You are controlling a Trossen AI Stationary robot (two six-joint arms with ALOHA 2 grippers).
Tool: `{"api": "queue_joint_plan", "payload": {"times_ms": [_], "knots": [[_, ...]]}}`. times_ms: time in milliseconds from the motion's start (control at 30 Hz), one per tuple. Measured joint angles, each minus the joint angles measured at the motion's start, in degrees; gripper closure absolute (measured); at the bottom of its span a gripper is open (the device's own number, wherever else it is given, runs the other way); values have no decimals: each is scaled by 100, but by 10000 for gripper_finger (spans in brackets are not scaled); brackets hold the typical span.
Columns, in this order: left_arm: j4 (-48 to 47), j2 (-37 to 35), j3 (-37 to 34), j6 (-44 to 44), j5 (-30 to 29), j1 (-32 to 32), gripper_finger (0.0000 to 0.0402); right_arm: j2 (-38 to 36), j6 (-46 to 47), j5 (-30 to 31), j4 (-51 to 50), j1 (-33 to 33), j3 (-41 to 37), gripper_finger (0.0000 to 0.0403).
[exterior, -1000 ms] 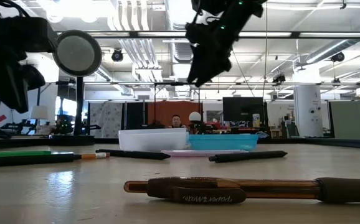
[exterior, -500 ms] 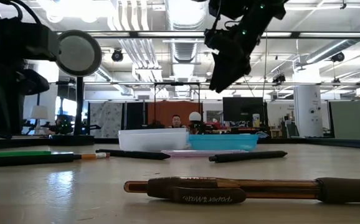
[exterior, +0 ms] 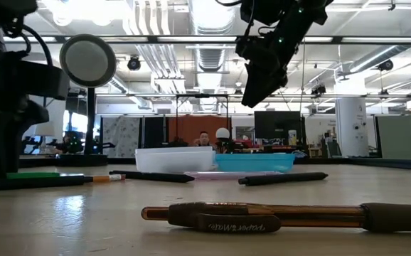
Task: Pick & place school supplies into a supply box
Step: Put the green pen into the supply box
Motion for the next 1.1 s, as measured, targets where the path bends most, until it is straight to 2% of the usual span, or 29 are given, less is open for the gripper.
{"api": "queue_joint_plan", "payload": {"times_ms": [133, 300, 500, 633, 733, 900, 1100], "knots": [[8, -125, -12, -17, 132, 272, 384, -188, 181, 31, 7, -263, -33, 198], [-1, -490, -21, -332, 158, 813, 384, -551, 360, 306, 88, -575, -201, 220], [14, -1395, -12, -875, 463, 1855, 384, -1108, 1398, 141, 463, -949, -710, 240], [998, -2098, 39, -1271, 810, 2877, 385, -1320, 2000, -318, 727, -1083, -1111, 247], [2009, -2403, 39, -1754, 797, 3626, 385, -1402, 2177, -335, 988, -1085, -1388, 248], [2744, -2051, 163, -2040, 617, 4551, 385, -1412, 2193, -316, 1531, -1113, -1635, 249], [3149, -793, 564, -2130, 916, 4741, 385, -1386, 2157, -306, 1697, -1144, -1692, 250]]}}
